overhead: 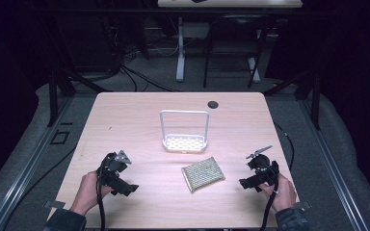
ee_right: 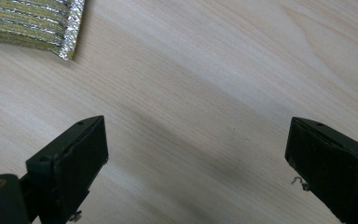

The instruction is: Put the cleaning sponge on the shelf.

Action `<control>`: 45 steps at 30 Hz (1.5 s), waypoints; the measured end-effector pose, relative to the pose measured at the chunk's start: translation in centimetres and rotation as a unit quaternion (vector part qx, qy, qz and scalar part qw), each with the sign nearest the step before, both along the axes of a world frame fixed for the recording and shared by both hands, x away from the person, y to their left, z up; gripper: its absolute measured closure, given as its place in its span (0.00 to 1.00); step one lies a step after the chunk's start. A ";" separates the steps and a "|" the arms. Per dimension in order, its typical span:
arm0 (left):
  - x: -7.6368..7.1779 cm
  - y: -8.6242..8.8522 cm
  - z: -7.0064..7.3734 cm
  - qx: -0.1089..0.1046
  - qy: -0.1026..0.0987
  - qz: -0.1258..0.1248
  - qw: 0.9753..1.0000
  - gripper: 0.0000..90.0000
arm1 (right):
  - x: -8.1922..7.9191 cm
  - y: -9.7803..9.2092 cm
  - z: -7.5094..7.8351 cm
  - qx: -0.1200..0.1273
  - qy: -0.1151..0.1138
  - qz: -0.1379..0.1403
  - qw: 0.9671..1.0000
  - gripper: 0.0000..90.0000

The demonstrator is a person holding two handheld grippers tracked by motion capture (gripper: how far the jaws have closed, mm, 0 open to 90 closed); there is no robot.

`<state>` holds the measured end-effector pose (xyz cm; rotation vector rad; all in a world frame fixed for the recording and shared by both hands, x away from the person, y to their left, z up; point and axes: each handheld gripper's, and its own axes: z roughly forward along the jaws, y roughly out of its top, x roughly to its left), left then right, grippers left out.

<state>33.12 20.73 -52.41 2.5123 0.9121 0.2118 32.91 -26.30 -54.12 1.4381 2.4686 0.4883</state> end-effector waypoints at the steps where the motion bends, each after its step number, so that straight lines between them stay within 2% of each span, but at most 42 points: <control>1: 0.0 0.0 0.0 0.000 0.000 0.000 1.000 0.00 | 0.0 0.0 -0.1 0.004 -0.003 -0.002 1.000 0.06; 3: 0.2 -0.7 0.2 0.001 0.001 -0.005 1.000 0.00 | 0.1 -0.1 -0.1 0.005 0.003 -0.003 1.000 0.06; 12: 0.4 -2.6 1.0 -0.002 0.007 -0.020 1.000 0.00 | 0.2 0.0 -0.2 0.010 0.002 0.002 1.000 0.06; 28: 1.5 -6.9 1.7 0.018 0.012 -0.058 0.998 0.00 | 0.1 0.2 -0.2 0.008 -0.001 0.006 1.000 0.07; 32: 1.9 -7.9 1.7 0.027 0.018 -0.070 0.997 0.00 | 0.1 0.2 -0.2 0.011 0.000 0.005 1.000 0.07; 45: 2.9 -11.0 1.7 0.027 0.040 -0.097 0.994 0.00 | 0.1 0.2 -0.2 0.010 0.001 0.008 1.000 0.08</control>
